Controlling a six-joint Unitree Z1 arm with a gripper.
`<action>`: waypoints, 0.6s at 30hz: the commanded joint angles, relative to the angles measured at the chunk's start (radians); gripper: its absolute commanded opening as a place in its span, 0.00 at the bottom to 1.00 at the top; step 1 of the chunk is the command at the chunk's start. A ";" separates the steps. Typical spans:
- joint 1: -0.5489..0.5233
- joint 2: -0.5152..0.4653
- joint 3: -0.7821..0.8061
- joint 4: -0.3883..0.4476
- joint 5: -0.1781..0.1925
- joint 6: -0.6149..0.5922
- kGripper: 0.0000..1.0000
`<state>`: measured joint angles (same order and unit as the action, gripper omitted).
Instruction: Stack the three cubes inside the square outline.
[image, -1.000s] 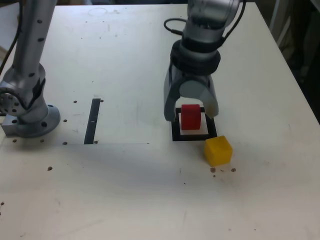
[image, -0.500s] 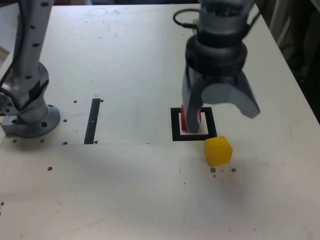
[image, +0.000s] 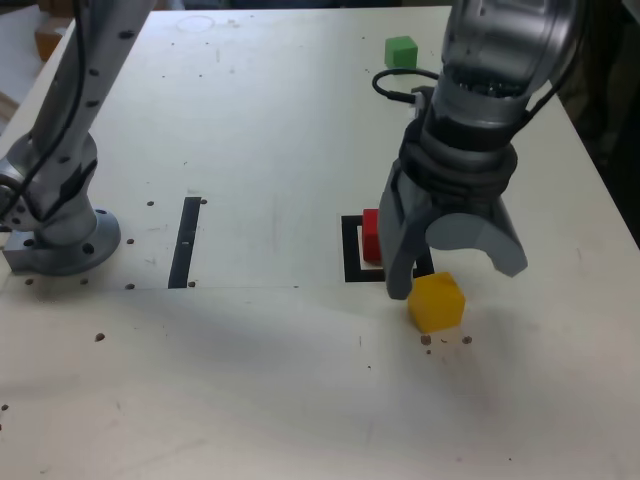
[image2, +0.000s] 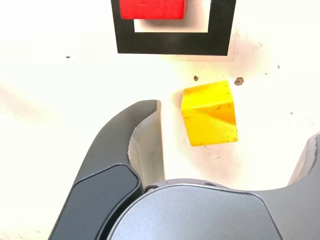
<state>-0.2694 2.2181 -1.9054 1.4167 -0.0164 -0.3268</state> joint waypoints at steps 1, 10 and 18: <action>0.001 0.010 0.006 -0.008 0.000 0.010 0.98; 0.001 0.005 0.077 -0.079 -0.002 0.020 0.98; 0.001 0.020 0.104 -0.107 -0.001 0.021 0.97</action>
<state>-0.2694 2.2309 -1.8041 1.3141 -0.0174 -0.3069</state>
